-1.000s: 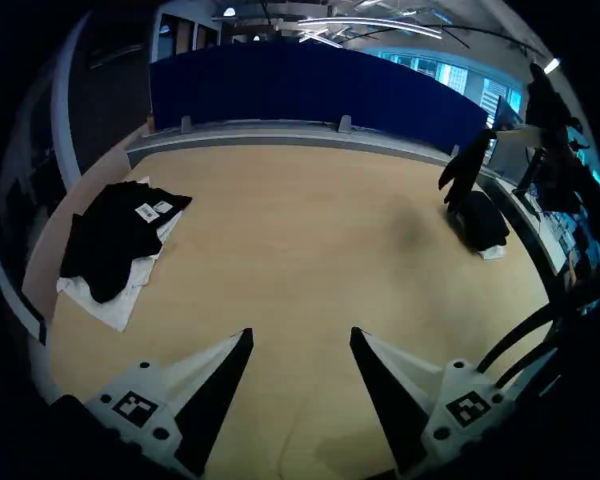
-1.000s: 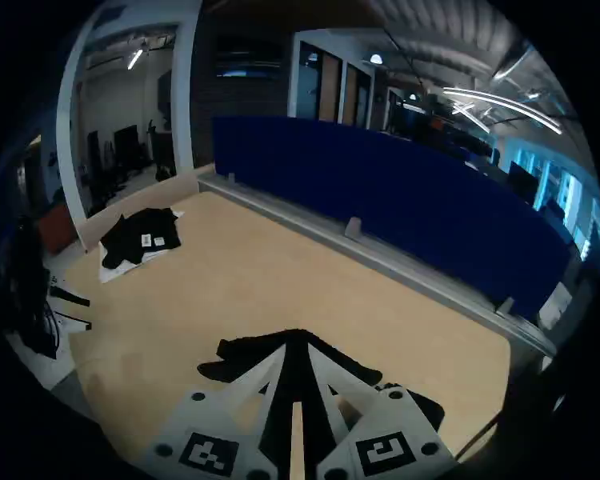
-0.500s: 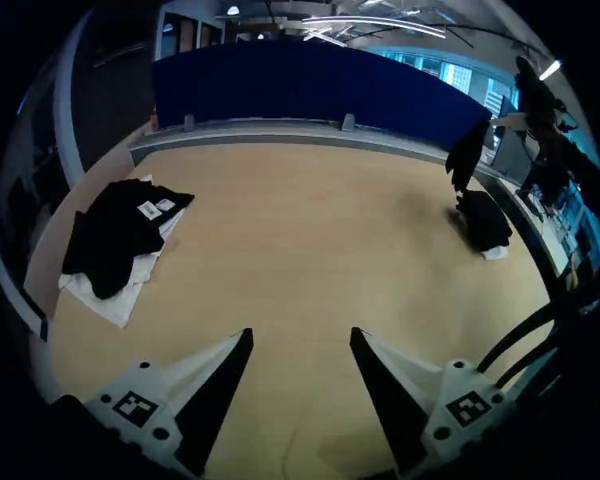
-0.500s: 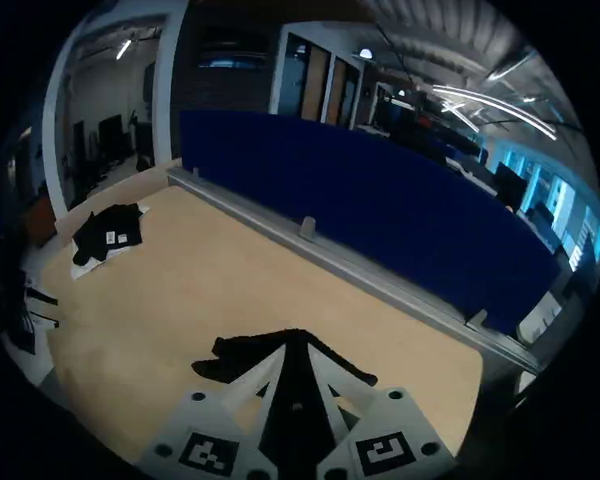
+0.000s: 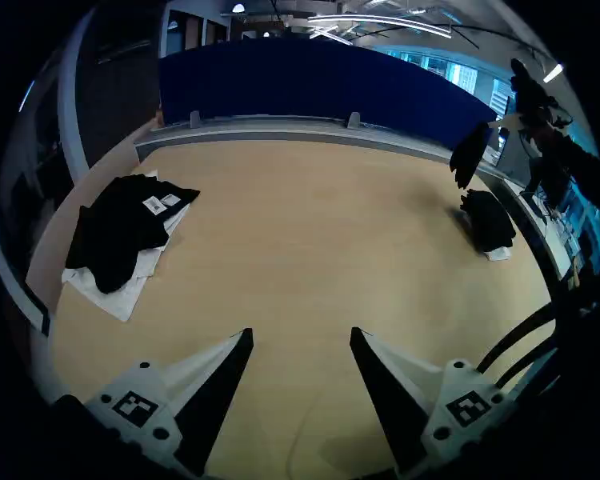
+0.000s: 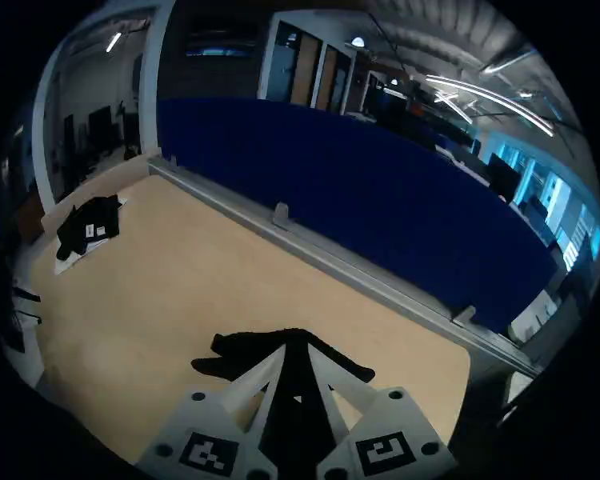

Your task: Fold towel

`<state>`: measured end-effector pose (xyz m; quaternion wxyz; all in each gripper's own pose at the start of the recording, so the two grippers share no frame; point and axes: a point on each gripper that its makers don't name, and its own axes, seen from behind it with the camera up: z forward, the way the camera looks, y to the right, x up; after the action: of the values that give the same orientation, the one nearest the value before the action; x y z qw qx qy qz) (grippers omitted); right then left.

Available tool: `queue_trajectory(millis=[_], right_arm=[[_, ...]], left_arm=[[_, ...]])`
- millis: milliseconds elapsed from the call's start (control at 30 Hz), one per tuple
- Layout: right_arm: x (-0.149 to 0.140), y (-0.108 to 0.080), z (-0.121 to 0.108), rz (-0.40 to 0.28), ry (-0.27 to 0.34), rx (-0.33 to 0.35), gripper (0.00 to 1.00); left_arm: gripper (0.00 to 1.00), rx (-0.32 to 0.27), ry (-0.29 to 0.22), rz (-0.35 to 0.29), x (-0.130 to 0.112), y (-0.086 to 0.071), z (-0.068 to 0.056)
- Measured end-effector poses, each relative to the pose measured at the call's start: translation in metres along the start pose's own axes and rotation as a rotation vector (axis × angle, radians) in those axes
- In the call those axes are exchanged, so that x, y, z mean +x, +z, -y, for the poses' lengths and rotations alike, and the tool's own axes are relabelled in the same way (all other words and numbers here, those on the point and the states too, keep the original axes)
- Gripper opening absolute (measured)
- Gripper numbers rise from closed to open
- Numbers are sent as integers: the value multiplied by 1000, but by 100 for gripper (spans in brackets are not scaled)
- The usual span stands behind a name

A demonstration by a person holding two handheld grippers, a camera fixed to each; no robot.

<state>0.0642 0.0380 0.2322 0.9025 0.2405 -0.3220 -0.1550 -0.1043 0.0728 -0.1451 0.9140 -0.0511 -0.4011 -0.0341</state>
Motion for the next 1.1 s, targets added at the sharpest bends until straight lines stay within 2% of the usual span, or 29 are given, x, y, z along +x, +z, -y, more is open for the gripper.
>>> queue_trajectory(millis=[200,500,800,1100], right_arm=[[-11,2,-9,16,7,-6,4],[-22,1,-21,25,24,-20,4],[-47,-22,-22,43,28,-22,4],[-111,-53,-10,94,46,-33,4]], left_arm=[[90,1,4,4,-1,2,0],[90,-6,17,7,1,1,-8],[90,-18,28,10,4,1,-15],[90,-33,42,14,5,2,-21]])
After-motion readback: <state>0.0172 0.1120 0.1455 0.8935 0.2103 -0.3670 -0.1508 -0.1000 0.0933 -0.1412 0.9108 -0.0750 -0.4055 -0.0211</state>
